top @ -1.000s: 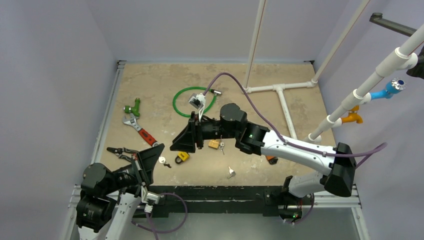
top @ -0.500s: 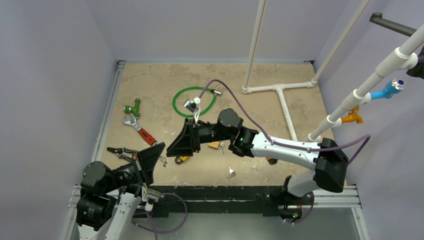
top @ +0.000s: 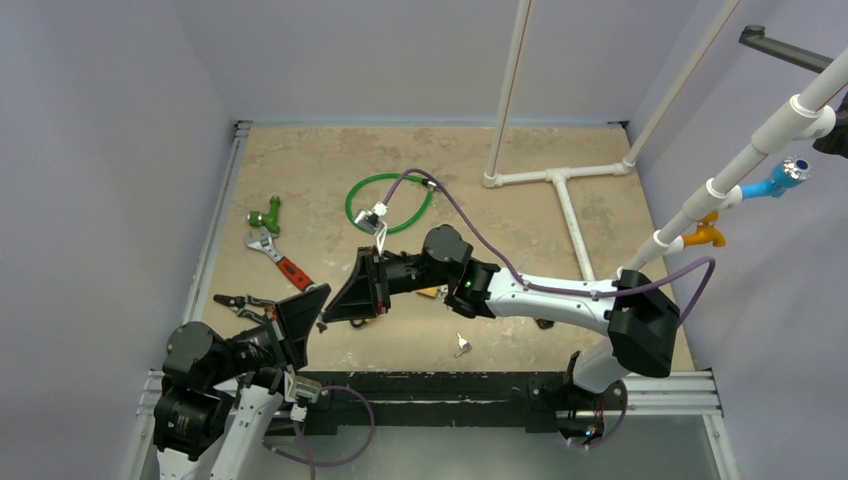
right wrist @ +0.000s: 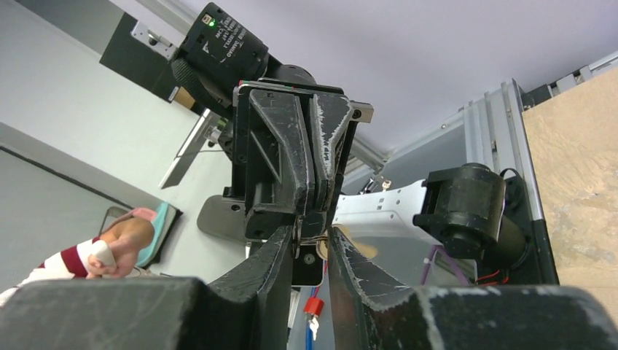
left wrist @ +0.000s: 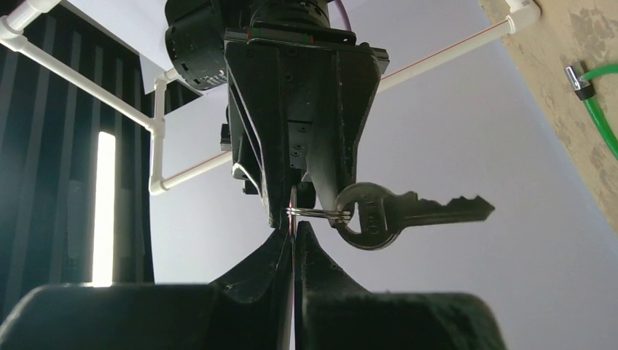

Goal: Unlock with the key

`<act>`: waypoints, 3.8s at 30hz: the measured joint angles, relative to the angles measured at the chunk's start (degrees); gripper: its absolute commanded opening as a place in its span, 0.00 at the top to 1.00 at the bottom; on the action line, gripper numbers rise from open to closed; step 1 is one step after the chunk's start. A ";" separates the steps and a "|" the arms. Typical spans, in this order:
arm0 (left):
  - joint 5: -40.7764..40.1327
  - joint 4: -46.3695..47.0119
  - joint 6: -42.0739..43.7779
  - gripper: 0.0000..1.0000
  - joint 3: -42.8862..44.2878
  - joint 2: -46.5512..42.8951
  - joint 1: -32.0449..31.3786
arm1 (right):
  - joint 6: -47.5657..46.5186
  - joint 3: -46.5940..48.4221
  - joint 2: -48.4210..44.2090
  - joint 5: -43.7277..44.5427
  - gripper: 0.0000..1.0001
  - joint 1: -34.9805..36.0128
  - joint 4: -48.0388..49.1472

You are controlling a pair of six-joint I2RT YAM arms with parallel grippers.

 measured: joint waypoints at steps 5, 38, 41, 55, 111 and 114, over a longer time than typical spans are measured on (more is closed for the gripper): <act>-0.24 0.31 0.00 1.00 -0.28 0.00 0.00 | 0.79 0.13 0.02 -0.09 0.95 0.00 0.87; -10.67 -28.72 -60.67 0.00 34.47 34.40 -0.02 | -24.74 0.20 -14.36 10.29 1.00 -3.17 -44.09; -12.35 -29.92 -70.77 0.00 32.76 42.51 -0.02 | -26.75 -1.25 -19.15 13.90 1.00 -3.17 -48.81; -7.87 -20.02 -93.92 0.00 22.67 60.39 -2.91 | -23.89 -12.72 -38.84 21.27 1.00 -3.19 -57.07; -50.29 -5.73 -105.44 0.00 10.95 81.92 -23.67 | -25.92 -2.75 -42.38 25.18 1.00 -3.19 -68.35; -50.36 -5.73 -105.31 0.01 11.50 85.13 -24.94 | -26.29 -2.21 -42.18 25.77 1.00 -3.19 -68.65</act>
